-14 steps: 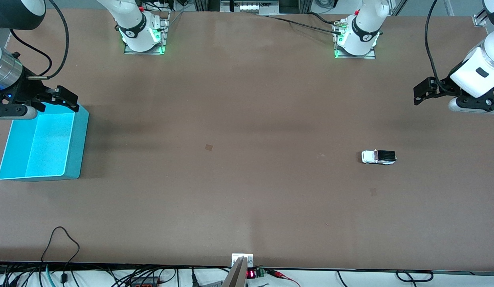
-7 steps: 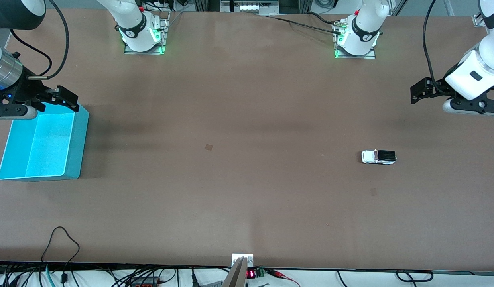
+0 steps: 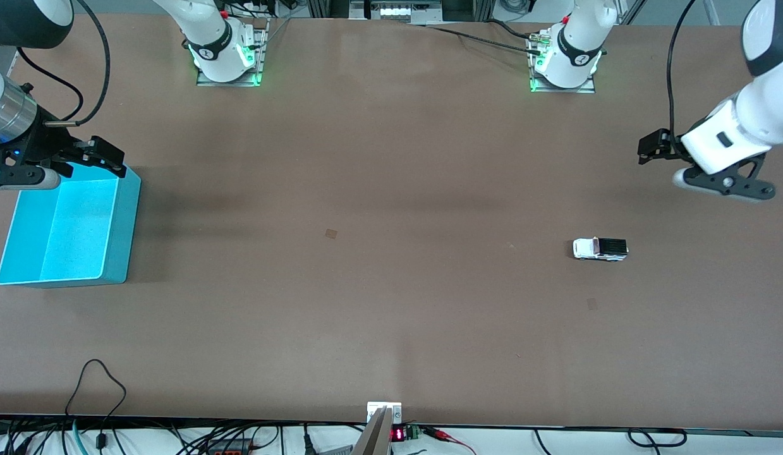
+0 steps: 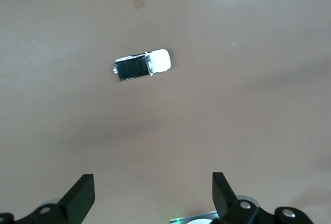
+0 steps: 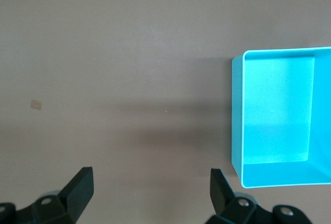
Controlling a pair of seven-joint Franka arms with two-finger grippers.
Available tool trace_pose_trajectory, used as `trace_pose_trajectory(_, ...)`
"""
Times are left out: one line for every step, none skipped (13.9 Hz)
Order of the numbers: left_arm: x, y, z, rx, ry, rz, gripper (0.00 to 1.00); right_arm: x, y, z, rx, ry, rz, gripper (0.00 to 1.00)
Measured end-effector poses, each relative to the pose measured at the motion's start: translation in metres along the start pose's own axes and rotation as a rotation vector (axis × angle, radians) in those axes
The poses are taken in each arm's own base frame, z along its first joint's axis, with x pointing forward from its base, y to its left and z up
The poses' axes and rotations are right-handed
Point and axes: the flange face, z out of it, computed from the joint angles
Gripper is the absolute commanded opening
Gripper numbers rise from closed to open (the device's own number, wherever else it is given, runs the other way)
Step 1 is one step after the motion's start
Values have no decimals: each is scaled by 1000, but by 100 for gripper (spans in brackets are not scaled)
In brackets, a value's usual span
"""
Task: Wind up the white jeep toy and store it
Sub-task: 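Move the left gripper toward the white jeep toy, then lower the left gripper onto the jeep's roof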
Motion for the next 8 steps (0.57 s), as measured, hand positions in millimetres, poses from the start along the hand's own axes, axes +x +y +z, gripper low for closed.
trace_pose_trajectory(6, -2, 8, -3, -7, 63, 100, 0, 0, 0, 0, 0, 0, 100)
trace_pose_trajectory(12, -4, 18, -5, -10, 137, 100, 0, 0, 0, 0, 0, 0, 100)
trace_pose_trajectory(19, -7, 28, -9, -13, 222, 100, 0, 0, 0, 0, 0, 0, 100)
trace_pose_trajectory(25, -12, 39, -14, -17, 310, 100, 0, 0, 0, 0, 0, 0, 100)
trace_pose_trajectory(30, -19, 52, -23, -27, 394, 100, 0, 0, 0, 0, 0, 0, 100)
trace_pose_trajectory(35, -25, 67, -33, -35, 480, 100, 0, 0, 0, 0, 0, 0, 100)
trace_pose_trajectory(41, -33, 83, -41, -37, 569, 100, 0, 0, 0, 0, 0, 0, 100)
trace_pose_trajectory(47, -44, 101, -42, -26, 653, 100, 0, 0, 0, 0, 1, 0, 100)
